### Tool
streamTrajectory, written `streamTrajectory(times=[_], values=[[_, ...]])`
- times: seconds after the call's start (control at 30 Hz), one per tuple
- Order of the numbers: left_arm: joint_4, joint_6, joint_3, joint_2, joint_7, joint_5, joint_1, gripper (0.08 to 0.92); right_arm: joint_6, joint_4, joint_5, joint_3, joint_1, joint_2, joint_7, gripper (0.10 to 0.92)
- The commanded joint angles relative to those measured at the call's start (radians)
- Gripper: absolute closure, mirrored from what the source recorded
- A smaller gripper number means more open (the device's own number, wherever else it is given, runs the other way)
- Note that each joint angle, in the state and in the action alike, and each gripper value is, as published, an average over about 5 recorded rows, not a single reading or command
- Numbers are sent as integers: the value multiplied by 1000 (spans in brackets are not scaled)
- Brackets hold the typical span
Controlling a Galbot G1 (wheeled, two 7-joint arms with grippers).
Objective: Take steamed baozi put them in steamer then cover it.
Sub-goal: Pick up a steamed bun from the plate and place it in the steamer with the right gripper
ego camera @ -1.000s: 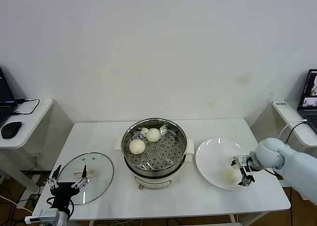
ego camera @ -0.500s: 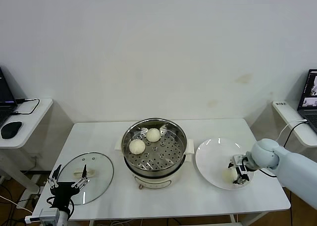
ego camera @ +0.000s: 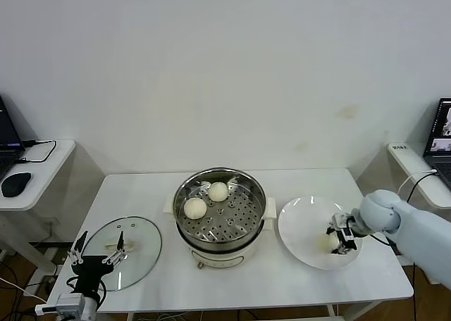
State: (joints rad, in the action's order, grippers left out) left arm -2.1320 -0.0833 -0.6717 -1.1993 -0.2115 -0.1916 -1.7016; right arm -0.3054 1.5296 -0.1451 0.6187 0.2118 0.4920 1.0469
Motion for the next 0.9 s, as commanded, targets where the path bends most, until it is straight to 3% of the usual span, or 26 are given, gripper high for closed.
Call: streamTrajectory(times=[0.03,0.27,0.53,0.9], values=[[-5,0,3,1,1,0,0,177,-11,47,106,83,-251,-43,35,448],[-13,0,6,3,1,0,-2,177,-21,31,211,204,-525,24,52,448],[-15,-3,-3,4,1,-3,-2,177,-27,9,301,383,-779,242,40,448],[-8,0,-22,-7,-1,-4,-9,177,40,12,381,527,-794,512,-35,441]])
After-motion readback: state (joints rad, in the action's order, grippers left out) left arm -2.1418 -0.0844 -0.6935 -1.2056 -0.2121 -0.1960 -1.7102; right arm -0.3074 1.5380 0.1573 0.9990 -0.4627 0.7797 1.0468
